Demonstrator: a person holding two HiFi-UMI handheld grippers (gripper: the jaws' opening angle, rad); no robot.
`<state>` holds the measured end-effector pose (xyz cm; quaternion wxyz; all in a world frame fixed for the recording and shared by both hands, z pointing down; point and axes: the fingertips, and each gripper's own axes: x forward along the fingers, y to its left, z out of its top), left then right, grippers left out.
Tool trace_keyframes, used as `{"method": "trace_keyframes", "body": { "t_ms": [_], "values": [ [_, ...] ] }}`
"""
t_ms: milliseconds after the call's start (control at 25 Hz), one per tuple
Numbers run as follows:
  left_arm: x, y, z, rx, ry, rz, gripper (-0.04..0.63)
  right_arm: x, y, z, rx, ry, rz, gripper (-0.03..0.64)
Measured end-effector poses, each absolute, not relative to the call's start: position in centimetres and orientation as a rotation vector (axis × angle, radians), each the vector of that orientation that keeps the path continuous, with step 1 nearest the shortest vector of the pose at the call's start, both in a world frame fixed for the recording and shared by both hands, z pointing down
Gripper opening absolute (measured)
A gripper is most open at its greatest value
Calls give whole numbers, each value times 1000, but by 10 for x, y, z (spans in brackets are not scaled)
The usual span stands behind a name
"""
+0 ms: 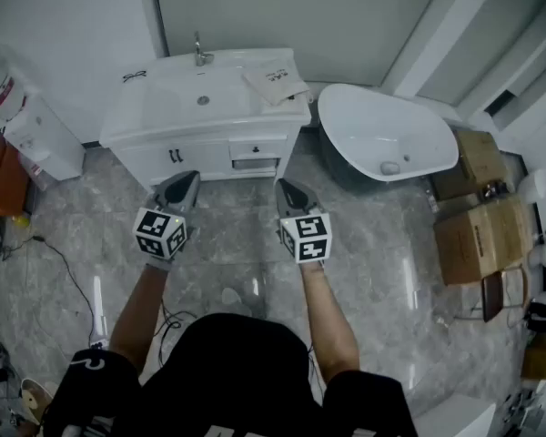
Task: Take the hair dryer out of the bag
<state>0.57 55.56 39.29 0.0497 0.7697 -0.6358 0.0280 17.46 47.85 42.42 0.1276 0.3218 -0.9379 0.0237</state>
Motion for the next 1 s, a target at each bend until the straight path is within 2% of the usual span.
{"method": "trace_keyframes", "body": {
  "t_ms": [1000],
  "values": [
    [-17,540,411,2369,-1864,98,-3,162,468,435,1014,-2717,102,-6]
  ]
}}
